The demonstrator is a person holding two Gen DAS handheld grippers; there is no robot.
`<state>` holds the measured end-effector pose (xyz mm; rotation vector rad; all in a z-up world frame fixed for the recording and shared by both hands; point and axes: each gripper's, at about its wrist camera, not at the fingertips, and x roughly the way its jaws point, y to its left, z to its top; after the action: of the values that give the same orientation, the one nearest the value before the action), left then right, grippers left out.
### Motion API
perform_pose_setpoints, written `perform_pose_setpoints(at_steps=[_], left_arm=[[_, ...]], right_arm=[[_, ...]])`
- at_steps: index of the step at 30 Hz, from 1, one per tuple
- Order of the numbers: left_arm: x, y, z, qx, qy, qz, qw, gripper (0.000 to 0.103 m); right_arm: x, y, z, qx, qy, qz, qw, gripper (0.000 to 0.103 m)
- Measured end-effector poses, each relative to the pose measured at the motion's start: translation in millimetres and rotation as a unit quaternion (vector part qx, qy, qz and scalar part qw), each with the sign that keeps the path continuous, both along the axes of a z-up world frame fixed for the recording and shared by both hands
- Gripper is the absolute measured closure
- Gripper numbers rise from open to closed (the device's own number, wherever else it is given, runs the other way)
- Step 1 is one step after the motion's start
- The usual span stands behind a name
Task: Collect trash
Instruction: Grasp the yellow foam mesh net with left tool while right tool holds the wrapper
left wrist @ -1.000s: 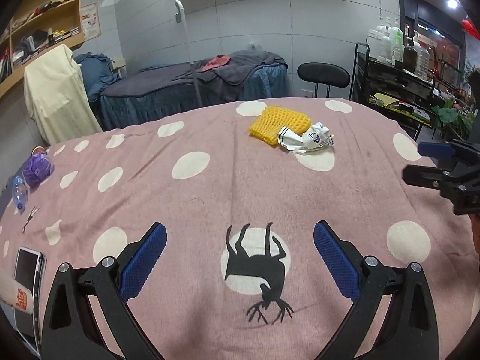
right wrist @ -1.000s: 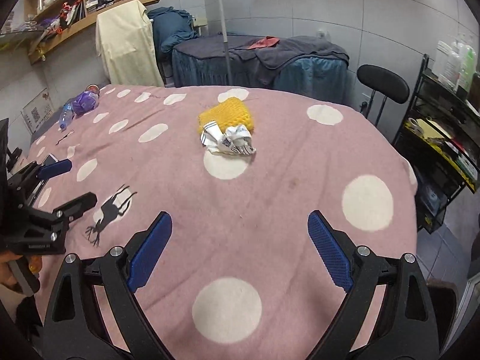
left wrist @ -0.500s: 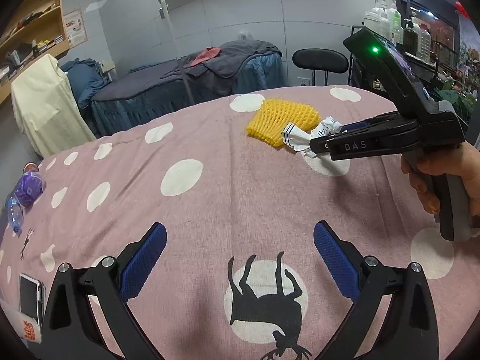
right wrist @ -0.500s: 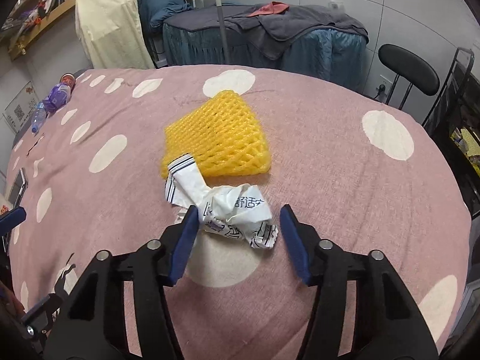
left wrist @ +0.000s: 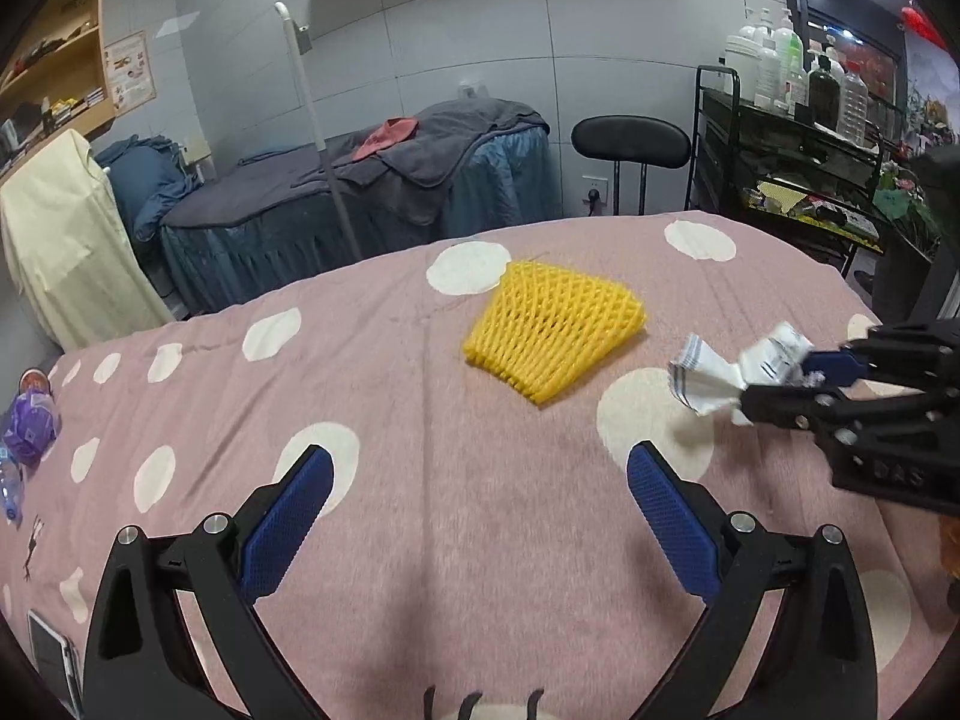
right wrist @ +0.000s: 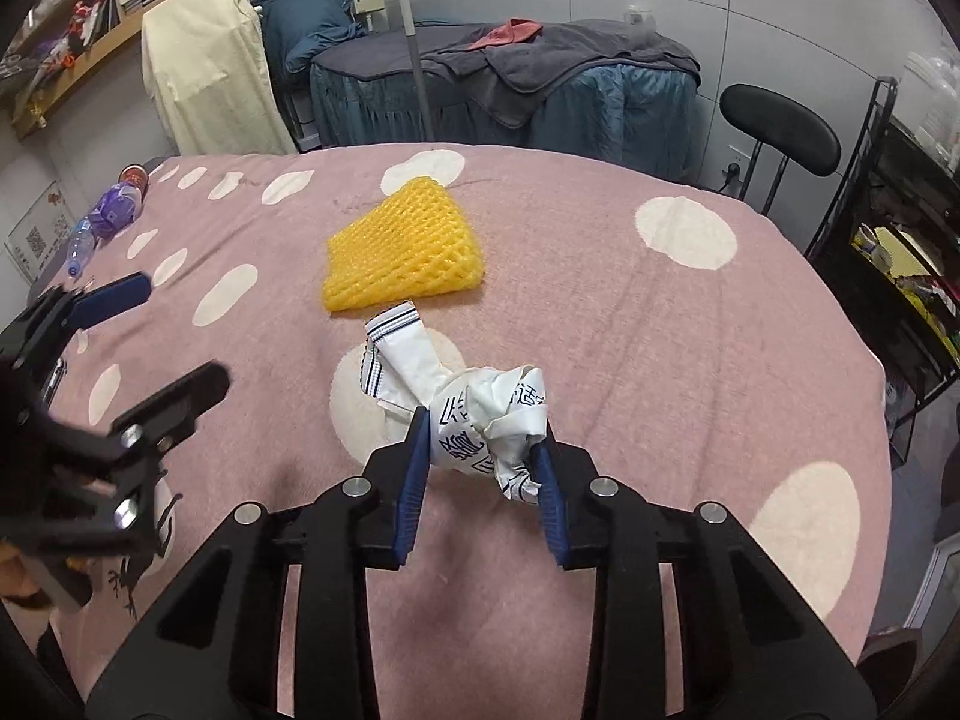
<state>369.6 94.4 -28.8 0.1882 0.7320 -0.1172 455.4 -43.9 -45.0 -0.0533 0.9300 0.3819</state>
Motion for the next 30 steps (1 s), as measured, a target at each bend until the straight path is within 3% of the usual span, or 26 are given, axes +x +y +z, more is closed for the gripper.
perform_pose_setpoints(at_steps=[6, 15, 18, 20, 22, 24, 26, 30], left_arm=[[32.1, -20.9, -7.7, -0.013, 0.019, -0.022, 0.9995, 0.006], [64.2, -40.8, -18.6, 0.005, 0.053, -0.028, 0.9982, 0.007], [72.8, -43.4, -25.5, 0.000, 0.067, -0.025, 0.9974, 0.020], [76.9, -44.3, -32.7, -0.001, 0.082, -0.019, 0.9965, 0.039], [77.5, -41.6, -34.7, -0.015, 0.081, -0.008, 0.9966, 0.045], [77.2, -39.2, -33.4, -0.023, 0.081, 0.004, 0.9965, 0.061], [76.1, -39.4, -30.6, -0.013, 0.077, 0.013, 0.9969, 0.086], [67.8, -38.4, -24.6, -0.009, 0.066, 0.012, 0.9977, 0.092]], right_arm=[[-32.9, -32.7, 17.6, 0.002, -0.022, -0.006, 1.000, 0.070], [-59.6, -77.2, 32.2, 0.029, -0.022, -0.037, 0.999, 0.070], [-67.3, -85.7, 32.3, 0.037, -0.016, -0.041, 0.998, 0.070], [-72.2, -89.6, 32.9, 0.037, -0.018, -0.045, 0.998, 0.070], [-77.4, -94.3, 34.5, 0.042, -0.020, -0.049, 0.998, 0.070], [-82.0, -99.3, 36.5, 0.048, -0.022, -0.054, 0.997, 0.070], [-87.7, -103.5, 38.8, 0.051, -0.027, -0.060, 0.997, 0.070], [-97.7, -111.2, 41.8, 0.063, -0.034, -0.068, 0.995, 0.070]])
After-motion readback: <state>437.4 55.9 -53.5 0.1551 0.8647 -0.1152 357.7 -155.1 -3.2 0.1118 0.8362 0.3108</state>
